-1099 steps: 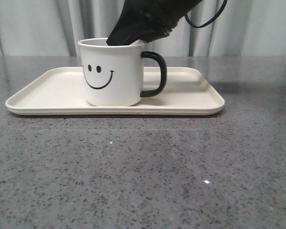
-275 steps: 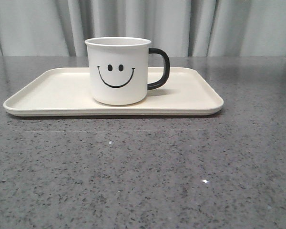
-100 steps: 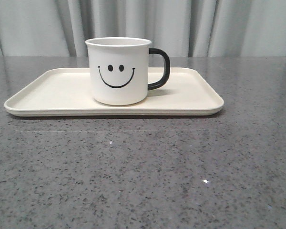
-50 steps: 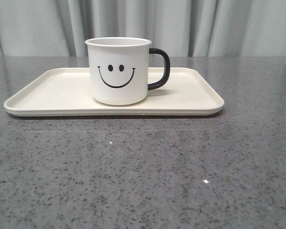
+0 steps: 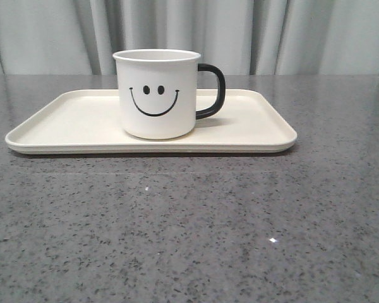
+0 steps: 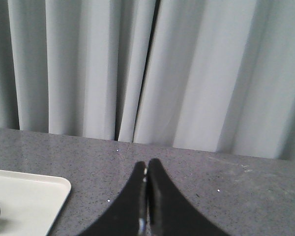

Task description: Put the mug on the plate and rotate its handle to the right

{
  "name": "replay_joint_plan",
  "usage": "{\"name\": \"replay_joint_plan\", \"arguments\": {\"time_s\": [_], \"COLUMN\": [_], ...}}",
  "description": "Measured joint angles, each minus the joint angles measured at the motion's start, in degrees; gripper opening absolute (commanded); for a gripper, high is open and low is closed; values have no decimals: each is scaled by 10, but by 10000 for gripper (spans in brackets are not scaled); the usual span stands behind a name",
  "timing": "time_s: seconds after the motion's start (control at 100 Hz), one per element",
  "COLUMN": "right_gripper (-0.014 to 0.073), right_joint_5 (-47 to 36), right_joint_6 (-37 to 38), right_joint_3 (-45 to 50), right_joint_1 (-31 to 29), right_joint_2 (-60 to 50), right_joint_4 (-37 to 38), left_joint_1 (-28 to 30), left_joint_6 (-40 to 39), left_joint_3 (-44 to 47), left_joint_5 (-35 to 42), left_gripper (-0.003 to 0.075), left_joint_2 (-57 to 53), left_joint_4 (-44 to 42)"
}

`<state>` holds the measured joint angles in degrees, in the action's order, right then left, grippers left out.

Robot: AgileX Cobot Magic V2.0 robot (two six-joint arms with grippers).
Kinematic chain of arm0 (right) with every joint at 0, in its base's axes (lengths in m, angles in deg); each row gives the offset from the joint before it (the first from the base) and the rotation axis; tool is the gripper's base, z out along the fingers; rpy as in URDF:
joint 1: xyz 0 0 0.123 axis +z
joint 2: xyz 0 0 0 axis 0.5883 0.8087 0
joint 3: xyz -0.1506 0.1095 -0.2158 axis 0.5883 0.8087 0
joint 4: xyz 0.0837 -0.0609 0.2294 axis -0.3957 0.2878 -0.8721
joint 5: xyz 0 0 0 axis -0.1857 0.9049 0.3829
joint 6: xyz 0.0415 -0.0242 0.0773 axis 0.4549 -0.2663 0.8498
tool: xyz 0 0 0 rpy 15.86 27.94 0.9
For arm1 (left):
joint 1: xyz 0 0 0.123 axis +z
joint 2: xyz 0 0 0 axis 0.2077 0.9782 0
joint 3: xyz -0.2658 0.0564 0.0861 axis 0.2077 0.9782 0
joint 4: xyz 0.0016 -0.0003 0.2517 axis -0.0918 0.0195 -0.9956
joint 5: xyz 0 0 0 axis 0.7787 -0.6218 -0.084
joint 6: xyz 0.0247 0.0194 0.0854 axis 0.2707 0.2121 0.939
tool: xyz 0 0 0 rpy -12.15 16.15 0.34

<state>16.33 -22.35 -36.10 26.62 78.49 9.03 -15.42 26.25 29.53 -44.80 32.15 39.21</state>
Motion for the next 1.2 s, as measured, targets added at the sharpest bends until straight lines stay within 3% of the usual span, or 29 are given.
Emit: {"name": "replay_joint_plan", "arguments": {"time_s": [0.23,0.47,0.68,0.89,1.2], "right_gripper": [-69,-69,-69,-69,-69], "right_joint_5": [-1,-1,-1,-1,-1], "right_joint_6": [0,0,0,0,0], "right_joint_3": [0,0,0,0,0], "right_joint_1": [0,0,0,0,0], "right_joint_2": [0,0,0,0,0], "right_joint_4": [0,0,0,0,0], "left_joint_1": [31,167,224,259,279], "left_joint_6": [0,0,0,0,0], "left_joint_3": [12,187,391,496,561], "left_joint_5": [44,328,520,558,565], "left_gripper": [-20,-20,-20,-20,-20], "left_joint_2": [-18,-160,-308,-388,-422], "left_joint_4": [0,43,54,80,106]}}
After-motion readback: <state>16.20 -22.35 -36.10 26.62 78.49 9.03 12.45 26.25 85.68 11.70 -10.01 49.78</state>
